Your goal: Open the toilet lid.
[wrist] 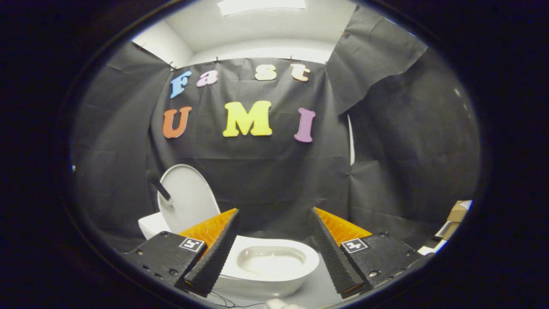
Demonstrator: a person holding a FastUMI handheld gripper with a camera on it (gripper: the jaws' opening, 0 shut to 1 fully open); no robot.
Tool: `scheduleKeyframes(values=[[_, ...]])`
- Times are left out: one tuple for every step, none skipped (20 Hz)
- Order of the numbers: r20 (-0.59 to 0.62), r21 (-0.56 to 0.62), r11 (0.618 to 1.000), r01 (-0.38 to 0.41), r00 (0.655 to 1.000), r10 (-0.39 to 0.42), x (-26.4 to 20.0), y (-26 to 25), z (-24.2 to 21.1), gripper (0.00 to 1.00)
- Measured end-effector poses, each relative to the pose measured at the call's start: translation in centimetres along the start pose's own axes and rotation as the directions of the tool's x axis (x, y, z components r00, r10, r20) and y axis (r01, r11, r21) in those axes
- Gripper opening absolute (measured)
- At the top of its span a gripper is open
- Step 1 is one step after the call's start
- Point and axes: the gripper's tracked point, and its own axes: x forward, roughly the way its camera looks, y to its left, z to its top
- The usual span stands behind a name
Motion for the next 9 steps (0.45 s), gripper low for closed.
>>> scheduleKeyframes(values=[[-0.006,-0.006,1.0,0.003,1.0,-0.003,-0.2,-0.4,-0.8,1.0],[-0.022,-0.012,1.0,0.007,1.0,-0.007,-0.6,-1.0,-2.0,1.0],[-0.04,-0.009,1.0,0.01,0.999,-0.01,-0.7,-1.2,-2.9,1.0],[-0.062,0.007,1.0,0.007,0.998,-0.006,-0.7,-1.3,-3.9,1.0],[-0.084,0.027,1.0,-0.004,0.996,0.007,-0.8,-1.2,-4.7,1.0],[-0.094,0.044,0.999,-0.008,0.995,0.012,-0.8,-1.3,-5.0,1.0],[-0.097,0.05,0.999,-0.009,0.995,0.014,-0.9,-1.4,-5.3,1.0],[-0.101,0.05,0.999,-0.006,0.995,0.011,-0.9,-1.6,-5.7,1.0],[-0.107,0.047,0.999,-0.001,0.994,0.006,-1.1,-2.0,-6.0,1.0]])
